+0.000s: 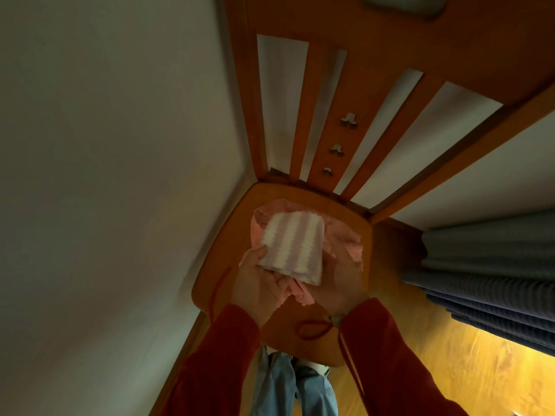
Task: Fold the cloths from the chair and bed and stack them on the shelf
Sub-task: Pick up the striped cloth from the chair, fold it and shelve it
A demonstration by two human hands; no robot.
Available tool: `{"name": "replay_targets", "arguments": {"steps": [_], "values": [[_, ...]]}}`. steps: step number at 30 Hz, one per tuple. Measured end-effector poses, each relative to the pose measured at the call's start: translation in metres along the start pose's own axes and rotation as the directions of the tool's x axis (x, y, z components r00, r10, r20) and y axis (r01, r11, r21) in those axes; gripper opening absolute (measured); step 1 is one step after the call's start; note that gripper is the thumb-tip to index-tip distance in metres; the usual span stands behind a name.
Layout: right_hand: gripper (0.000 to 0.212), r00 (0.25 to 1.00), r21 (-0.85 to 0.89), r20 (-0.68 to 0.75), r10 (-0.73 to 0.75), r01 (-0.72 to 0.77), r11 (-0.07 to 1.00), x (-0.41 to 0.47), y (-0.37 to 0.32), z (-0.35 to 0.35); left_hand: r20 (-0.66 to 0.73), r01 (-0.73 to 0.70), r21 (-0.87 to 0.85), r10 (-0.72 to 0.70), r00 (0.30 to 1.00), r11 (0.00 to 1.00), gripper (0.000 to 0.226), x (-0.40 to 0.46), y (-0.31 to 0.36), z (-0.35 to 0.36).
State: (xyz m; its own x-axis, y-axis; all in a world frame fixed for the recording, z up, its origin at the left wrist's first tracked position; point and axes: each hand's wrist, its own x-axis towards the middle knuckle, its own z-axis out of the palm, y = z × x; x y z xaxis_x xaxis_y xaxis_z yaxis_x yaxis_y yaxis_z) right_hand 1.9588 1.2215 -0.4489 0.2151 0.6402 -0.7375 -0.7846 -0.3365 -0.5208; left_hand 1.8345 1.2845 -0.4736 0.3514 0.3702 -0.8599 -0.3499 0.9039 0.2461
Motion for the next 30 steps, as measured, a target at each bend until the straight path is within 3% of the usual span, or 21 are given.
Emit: {"name": "replay_targets", "arguments": {"steps": [3, 5, 7, 9, 11, 12, 14, 16, 18, 26, 30], "values": [[0.022, 0.991, 0.267, -0.030, 0.128, -0.115, 0.957, 0.013, 0.004, 0.001, 0.067, 0.010, -0.053, -0.006, 0.998, 0.999, 0.054, -0.002, -0.002, -0.002], [0.037, 0.984, 0.348, -0.058, 0.167, -0.137, 0.927, 0.020, 0.007, -0.002, 0.115, 0.031, -0.084, -0.021, 0.993, 0.996, 0.053, -0.001, 0.001, -0.009], [0.041, 0.987, 0.345, -0.045, 0.153, -0.128, 0.930, 0.019, 0.004, -0.003, 0.174, 0.069, -0.080, -0.055, 0.983, 0.994, 0.066, -0.004, 0.009, -0.011], [0.030, 0.993, 0.344, 0.010, 0.121, -0.117, 0.932, 0.014, -0.001, -0.002, 0.248, 0.129, -0.072, -0.108, 0.963, 0.989, 0.079, -0.006, 0.016, -0.007], [0.021, 0.995, 0.319, 0.033, 0.097, -0.103, 0.942, 0.006, -0.007, 0.001, 0.267, 0.162, -0.026, -0.149, 0.952, 0.986, 0.079, -0.010, 0.024, 0.004], [0.021, 0.996, 0.300, 0.026, 0.082, -0.086, 0.950, 0.000, -0.009, 0.004, 0.248, 0.111, 0.047, -0.119, 0.961, 0.993, 0.078, -0.012, 0.028, 0.007], [0.025, 1.000, 0.266, 0.005, 0.023, -0.024, 0.964, -0.013, -0.019, 0.012, 0.231, 0.245, -0.026, -0.233, 0.945, 0.969, 0.077, -0.008, 0.039, 0.025], [0.026, 1.000, 0.269, 0.017, -0.022, 0.017, 0.963, -0.027, -0.032, 0.018, 0.260, 0.218, 0.056, -0.225, 0.939, 0.974, 0.063, -0.020, 0.049, 0.044], [0.028, 0.998, 0.334, 0.027, -0.054, 0.042, 0.942, -0.043, -0.048, 0.026, 0.359, 0.024, 0.251, -0.116, 0.926, 0.968, 0.050, -0.042, 0.050, 0.062], [0.049, 0.969, 0.421, 0.064, -0.239, 0.191, 0.887, -0.115, -0.131, 0.062, 0.538, -0.083, 0.306, -0.100, 0.837, 0.949, 0.044, -0.123, 0.075, 0.164], [0.050, 0.870, 0.379, -0.049, -0.491, 0.471, 0.797, -0.171, -0.178, 0.071, 0.639, -0.132, 0.309, -0.103, 0.762, 0.942, 0.043, -0.188, 0.077, 0.221]]}}
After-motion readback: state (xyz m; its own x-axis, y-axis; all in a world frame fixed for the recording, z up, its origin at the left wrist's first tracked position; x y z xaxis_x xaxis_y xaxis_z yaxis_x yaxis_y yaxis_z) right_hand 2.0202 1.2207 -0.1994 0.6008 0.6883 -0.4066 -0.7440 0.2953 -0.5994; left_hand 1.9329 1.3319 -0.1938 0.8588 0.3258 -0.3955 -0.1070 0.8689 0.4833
